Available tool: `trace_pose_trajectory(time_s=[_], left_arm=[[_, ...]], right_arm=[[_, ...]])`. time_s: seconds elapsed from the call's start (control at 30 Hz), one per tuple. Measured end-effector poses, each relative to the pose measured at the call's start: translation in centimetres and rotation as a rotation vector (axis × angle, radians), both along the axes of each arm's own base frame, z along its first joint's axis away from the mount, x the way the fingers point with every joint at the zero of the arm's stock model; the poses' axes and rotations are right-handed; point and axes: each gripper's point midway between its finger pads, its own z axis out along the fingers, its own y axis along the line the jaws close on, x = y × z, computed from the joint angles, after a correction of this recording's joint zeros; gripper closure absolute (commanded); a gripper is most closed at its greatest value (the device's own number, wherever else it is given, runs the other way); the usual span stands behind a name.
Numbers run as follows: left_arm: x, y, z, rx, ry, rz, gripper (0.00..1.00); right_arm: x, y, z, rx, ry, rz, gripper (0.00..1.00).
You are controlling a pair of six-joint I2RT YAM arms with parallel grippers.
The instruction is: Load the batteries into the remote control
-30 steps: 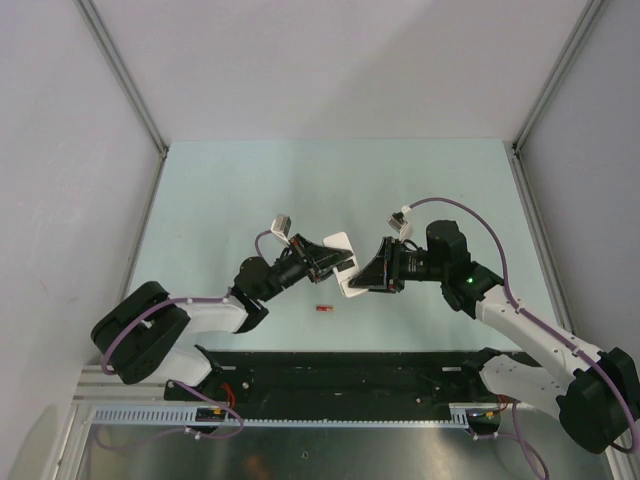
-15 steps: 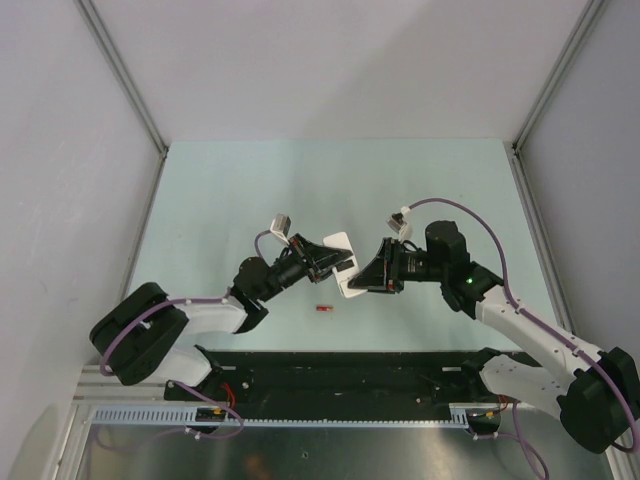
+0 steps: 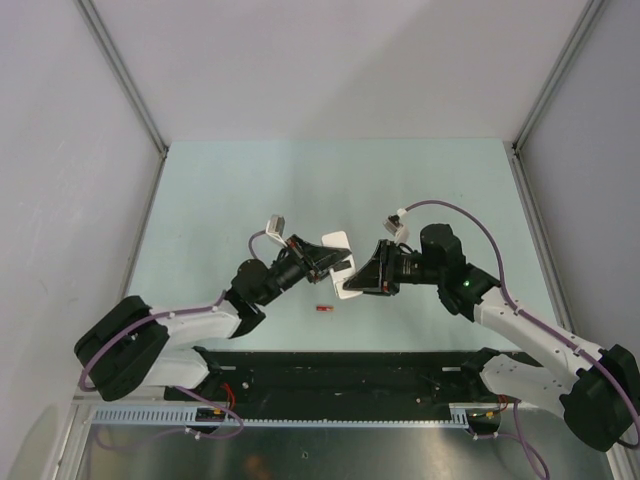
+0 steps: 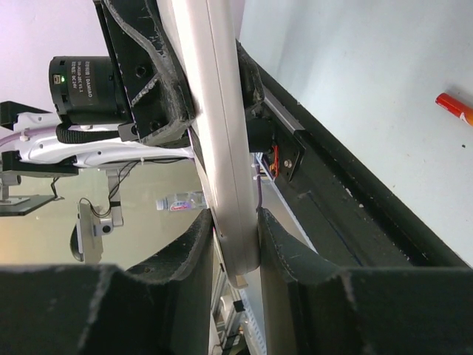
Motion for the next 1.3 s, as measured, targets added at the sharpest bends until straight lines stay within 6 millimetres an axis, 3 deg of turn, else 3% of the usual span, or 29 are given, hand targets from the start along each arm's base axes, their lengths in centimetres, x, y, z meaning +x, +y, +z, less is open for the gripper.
trace_pose_trajectory(time_s=[0.13,0.27,0.7,1.07,1.3], left_arm=[[0.0,0.2,0.0,0.015,-0.005,0.016,1.00],[-0.1,0.2,0.0,0.017,-0.003,0.015,0.97],[-1.1,-0.2,-0.7,0.039,-0.001,-0.072,0.57],[-1.7,-0.1,-1.9,0.077,0.013,-0.129,0.57],[-2.4,0.1,-1.8,0.073,0.010,-0.154,0.67]], right_arm=[[0.0,0.1,0.1,0.002,-0.002,-0.004,0.98],[0.0,0.1,0.2,0.005,-0.004,-0.002,1.00],[-1.2,0.0,0.1,0.010,0.000,0.068,1.00],[-1.1,-0.5,-0.3,-0.002,-0.001,0.077,1.00],[-1.3,-0.6,-0.5,-0.007,0.005,0.088,1.00]])
